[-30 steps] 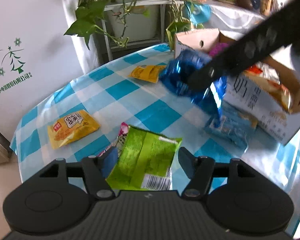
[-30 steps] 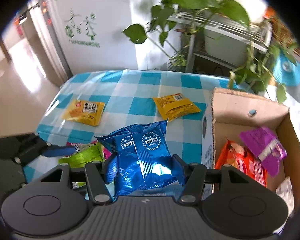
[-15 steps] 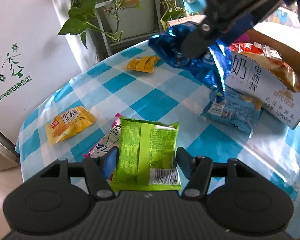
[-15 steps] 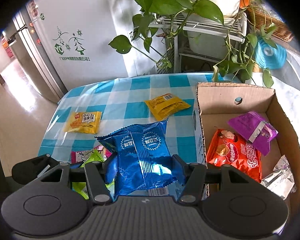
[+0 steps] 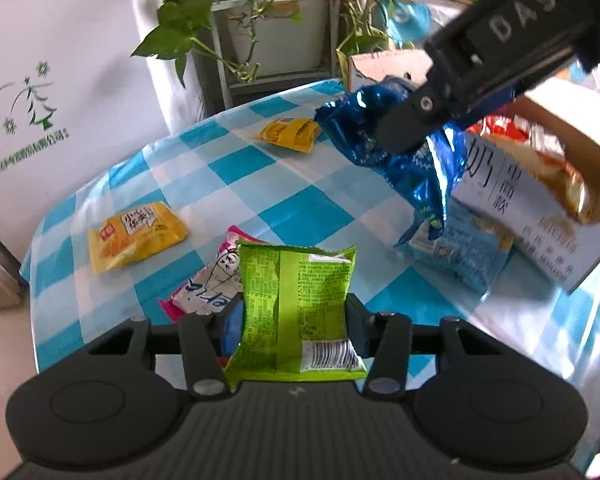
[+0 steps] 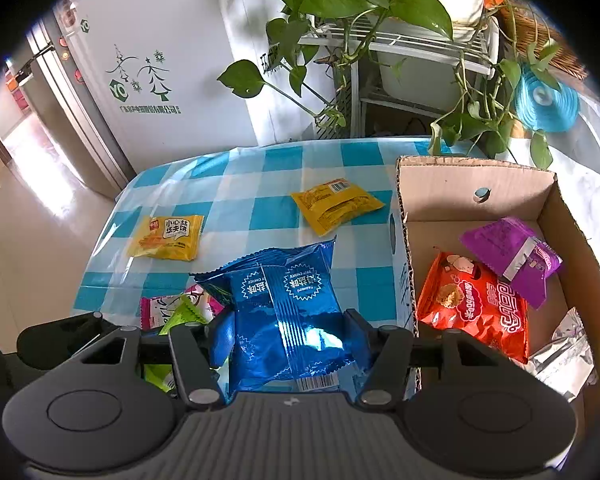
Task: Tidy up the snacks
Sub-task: 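Lift green bag with left tool while right tool lifts blue bag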
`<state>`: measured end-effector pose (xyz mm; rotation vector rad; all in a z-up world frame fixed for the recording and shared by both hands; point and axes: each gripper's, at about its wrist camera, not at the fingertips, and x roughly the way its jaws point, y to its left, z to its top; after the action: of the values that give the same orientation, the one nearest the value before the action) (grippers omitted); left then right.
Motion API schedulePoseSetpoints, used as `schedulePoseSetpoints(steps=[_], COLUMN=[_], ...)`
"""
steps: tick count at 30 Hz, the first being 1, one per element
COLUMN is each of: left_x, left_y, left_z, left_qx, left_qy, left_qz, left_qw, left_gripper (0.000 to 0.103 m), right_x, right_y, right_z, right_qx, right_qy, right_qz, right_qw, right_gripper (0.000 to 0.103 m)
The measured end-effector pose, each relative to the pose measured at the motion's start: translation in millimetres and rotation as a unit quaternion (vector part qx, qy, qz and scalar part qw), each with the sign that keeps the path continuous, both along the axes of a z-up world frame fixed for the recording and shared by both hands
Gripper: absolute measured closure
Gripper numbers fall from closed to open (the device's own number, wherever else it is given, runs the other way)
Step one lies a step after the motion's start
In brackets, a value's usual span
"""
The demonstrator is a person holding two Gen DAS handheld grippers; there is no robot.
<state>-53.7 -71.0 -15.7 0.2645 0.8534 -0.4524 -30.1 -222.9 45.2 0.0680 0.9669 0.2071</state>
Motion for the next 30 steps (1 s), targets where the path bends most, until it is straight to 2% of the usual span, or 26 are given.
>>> schedulePoseSetpoints(steps=[7, 14, 22, 30], left_x=[-6, -11, -16, -21], left_y=[11, 23, 25, 18], left_z=[13, 29, 40, 52], left_qx=[-0.039, -0.060, -0.066, -0.064], left_qy=[0.005, -0.003, -0.011, -0.021], left_qz=[0.037, 0.073, 0.095, 0.097], left_qw=[0.9985, 0.9955, 0.9932, 0.9930], left_gripper=[0.053, 0.053, 0.053, 0.053], right_x=[-3, -5, -8, -13], right_y=[1, -3, -10, -15], right_z=[3, 8, 13, 17], right_qx=[0.002, 0.012, 0.025, 0.032], right_qy=[-0.007, -0.014, -0.021, -0.029], right_qz=[0.000, -0.005, -0.011, -0.010], right_qw=[1.000, 1.000, 0.999, 0.999], right_gripper=[0.039, 0.040, 0.039, 0.039])
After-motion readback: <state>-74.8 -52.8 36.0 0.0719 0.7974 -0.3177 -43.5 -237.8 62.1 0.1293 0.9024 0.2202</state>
